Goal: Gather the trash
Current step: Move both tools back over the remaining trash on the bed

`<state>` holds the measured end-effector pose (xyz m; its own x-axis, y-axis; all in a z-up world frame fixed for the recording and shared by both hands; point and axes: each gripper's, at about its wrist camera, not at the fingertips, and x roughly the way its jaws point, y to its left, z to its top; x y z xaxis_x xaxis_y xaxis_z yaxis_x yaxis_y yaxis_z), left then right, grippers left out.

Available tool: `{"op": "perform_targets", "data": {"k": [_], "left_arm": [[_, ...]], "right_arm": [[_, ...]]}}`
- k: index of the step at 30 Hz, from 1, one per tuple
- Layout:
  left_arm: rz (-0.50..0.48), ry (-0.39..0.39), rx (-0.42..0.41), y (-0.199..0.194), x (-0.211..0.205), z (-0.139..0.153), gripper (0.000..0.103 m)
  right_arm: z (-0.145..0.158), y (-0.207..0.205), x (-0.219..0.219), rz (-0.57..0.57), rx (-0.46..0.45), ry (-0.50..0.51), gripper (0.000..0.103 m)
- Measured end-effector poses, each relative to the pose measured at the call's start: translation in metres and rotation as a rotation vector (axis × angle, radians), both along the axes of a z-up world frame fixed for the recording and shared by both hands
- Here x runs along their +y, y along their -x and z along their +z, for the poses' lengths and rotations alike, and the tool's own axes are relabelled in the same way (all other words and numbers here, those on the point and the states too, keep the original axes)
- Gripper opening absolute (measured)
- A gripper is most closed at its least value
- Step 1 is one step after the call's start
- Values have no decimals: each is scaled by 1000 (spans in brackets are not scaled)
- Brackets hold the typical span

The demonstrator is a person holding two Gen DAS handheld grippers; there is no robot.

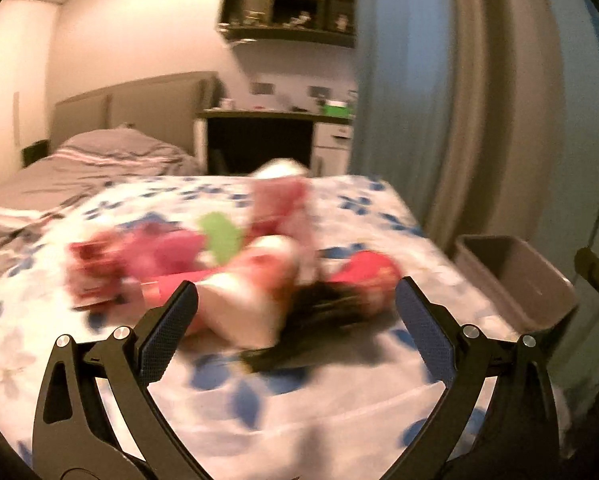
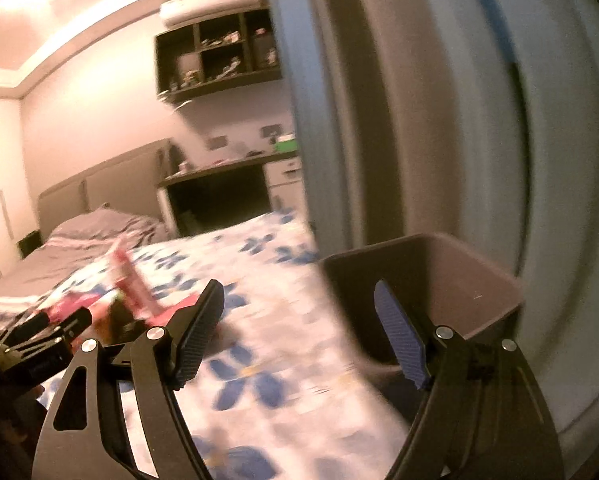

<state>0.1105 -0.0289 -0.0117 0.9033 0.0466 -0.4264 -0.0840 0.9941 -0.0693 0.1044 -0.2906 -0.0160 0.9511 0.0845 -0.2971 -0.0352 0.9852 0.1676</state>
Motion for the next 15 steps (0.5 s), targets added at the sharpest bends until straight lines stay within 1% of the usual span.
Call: {"op": "perform_targets", "data": {"k": [3, 9, 11, 15], "left_arm": [[77, -7, -2, 15, 30, -3, 97], [200, 40, -7, 36, 85, -6, 97], [224, 52, -10, 39, 95, -6, 97], [250, 77, -16, 44, 112, -8, 97]], "right_arm": [[-4, -2, 30, 56, 15, 14, 76], [-13, -10, 82, 146, 50, 41, 76], [-16, -14, 98, 169, 61, 53, 76], [-22, -26, 120, 214, 93, 63, 70]]}}
